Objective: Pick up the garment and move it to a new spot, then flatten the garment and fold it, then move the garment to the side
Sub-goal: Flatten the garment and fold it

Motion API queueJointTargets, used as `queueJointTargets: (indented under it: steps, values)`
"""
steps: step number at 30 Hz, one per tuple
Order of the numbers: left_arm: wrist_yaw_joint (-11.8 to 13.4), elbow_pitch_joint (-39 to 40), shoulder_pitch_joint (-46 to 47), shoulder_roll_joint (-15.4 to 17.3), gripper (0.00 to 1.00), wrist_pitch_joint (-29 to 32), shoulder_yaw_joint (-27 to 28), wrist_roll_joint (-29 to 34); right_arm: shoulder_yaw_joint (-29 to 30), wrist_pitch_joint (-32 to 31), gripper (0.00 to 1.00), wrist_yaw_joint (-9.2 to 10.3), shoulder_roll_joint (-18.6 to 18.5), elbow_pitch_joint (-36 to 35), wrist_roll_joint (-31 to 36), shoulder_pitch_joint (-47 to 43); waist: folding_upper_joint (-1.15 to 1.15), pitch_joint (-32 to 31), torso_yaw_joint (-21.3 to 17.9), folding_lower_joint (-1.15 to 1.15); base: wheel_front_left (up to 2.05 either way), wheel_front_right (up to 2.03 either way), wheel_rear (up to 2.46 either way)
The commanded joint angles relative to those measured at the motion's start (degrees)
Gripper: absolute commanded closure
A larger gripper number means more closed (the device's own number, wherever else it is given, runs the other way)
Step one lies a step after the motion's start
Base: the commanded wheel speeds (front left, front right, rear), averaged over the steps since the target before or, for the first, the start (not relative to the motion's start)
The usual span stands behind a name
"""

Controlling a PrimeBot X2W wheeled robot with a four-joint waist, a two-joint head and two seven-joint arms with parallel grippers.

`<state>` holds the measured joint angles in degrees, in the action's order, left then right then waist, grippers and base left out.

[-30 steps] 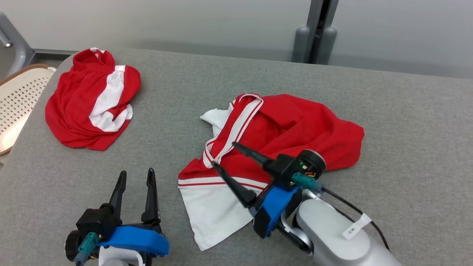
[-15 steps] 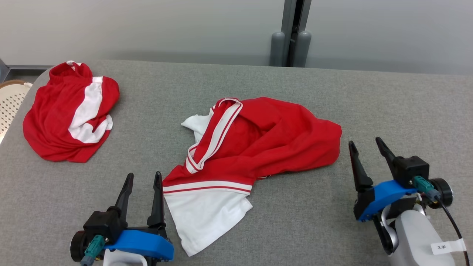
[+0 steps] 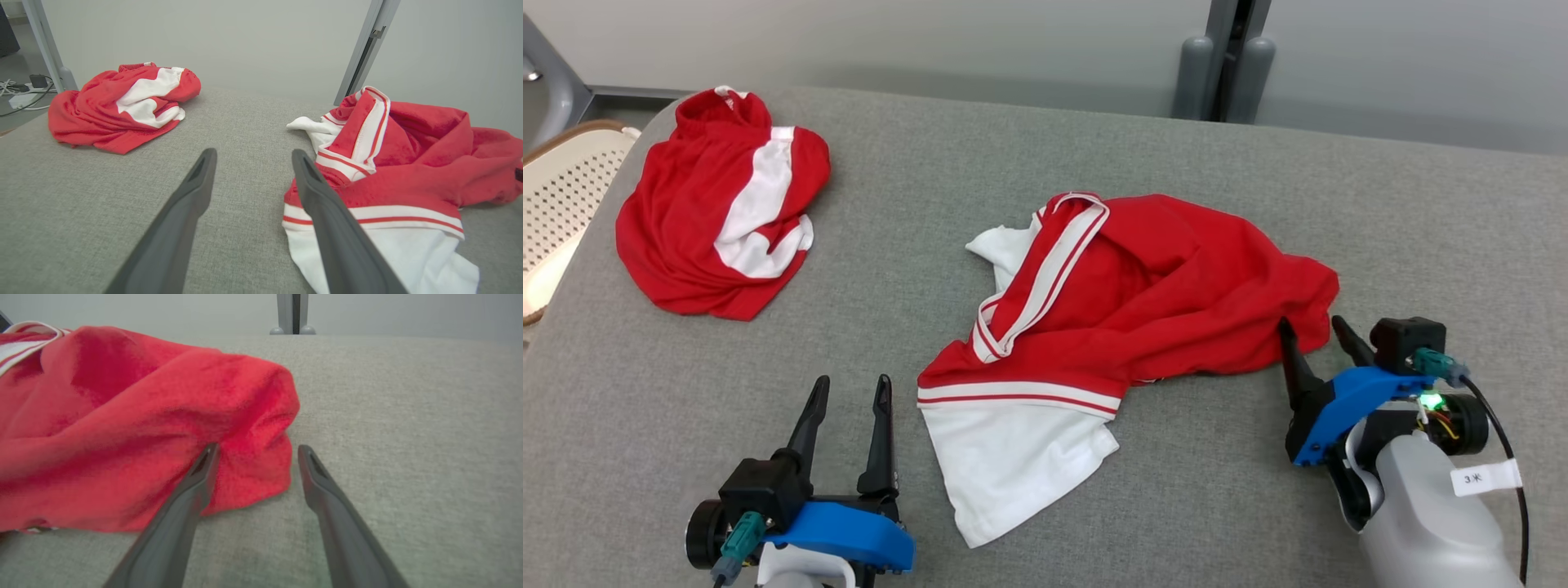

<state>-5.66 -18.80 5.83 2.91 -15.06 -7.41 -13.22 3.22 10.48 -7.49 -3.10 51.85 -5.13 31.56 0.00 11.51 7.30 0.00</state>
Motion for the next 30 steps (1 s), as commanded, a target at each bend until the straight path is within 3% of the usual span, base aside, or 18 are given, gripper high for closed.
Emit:
queueJointTargets:
  steps: [1, 3, 4, 5, 7, 10, 14, 21, 24, 26, 30]
  values:
    - [-0.18, -0.08, 0.64, -0.04, 0.0, -0.16, 0.33, 0.2, -0.34, -0.45, 0.0, 0.0, 0.02, 1.66, -0.35, 1.58, 0.0, 0.55, 0.47, 0.0, 0.0, 0.0, 0.0]
    - [-0.25, -0.1, 0.81, -0.04, 0.0, -0.17, 0.43, 0.31, -1.0, -1.37, 0.0, 0.0, 0.07, 4.26, -1.57, 3.15, 0.0, 0.84, 0.63, 0.0, 0.0, 0.0, 0.0]
    - [-0.27, -0.13, 0.87, -0.04, 0.0, -0.17, 0.47, 0.32, -1.61, -1.65, 0.11, 0.0, 0.12, 5.29, -2.18, 3.78, 0.0, 0.94, 0.64, 0.0, 0.0, 0.0, 0.0]
    - [-0.28, -0.14, 0.92, -0.04, 0.0, -0.16, 0.48, 0.34, -2.29, -1.55, 0.56, 0.0, 0.17, 6.22, -2.59, 4.35, 0.0, 0.98, 0.61, 0.0, 0.0, 0.0, 0.0]
    - [-0.2, -0.21, 0.95, -0.04, 0.0, -0.16, 0.59, 0.41, -3.13, -0.67, 1.0, 0.0, 0.18, 7.37, -3.41, 5.24, 0.0, 0.94, 0.41, 0.0, 0.0, 0.0, 0.0]
    - [0.0, -0.22, 0.91, -0.05, 0.0, -0.16, 0.85, 0.3, -3.56, 1.79, 1.0, 0.0, 0.06, 7.64, -3.7, 6.16, 0.0, 0.48, -0.48, 0.0, 0.0, 0.0, 0.0]
    - [0.28, 0.04, 0.14, -0.05, 0.0, -0.16, 0.96, -0.12, -1.38, 4.12, 1.0, 0.0, -2.9, 5.53, -1.26, 5.49, 0.0, -0.59, -1.99, 0.0, 0.0, 0.0, 0.0]
    - [0.57, 0.51, -0.9, -0.04, 0.0, -0.16, 1.49, -0.57, 10.67, 4.7, 1.0, 0.0, -6.83, -5.41, 6.64, -1.85, 0.0, -2.05, -4.13, 0.0, 0.0, 0.0, 0.0]
    - [0.52, 0.57, -1.1, -0.02, 0.0, -0.16, 1.49, -0.64, 14.78, 4.15, 1.0, 0.0, -5.48, -9.31, 9.91, -4.42, 0.0, -2.12, -4.38, 0.0, 0.0, 0.0, 0.0]
    - [0.49, 0.56, -0.85, -0.03, 0.0, -0.17, 1.38, -0.77, 18.67, 2.17, 1.0, 0.0, -2.65, -15.84, 14.53, -7.2, 0.0, -1.89, -4.53, 0.0, 0.0, 0.0, 0.0]
    - [0.29, 0.3, 0.19, -0.04, 0.0, -0.17, 0.71, -0.81, 16.23, -0.88, 1.0, 0.0, -0.18, -19.59, 17.51, -8.37, 0.0, -1.27, -3.91, 0.0, 0.0, 0.0, 0.0]
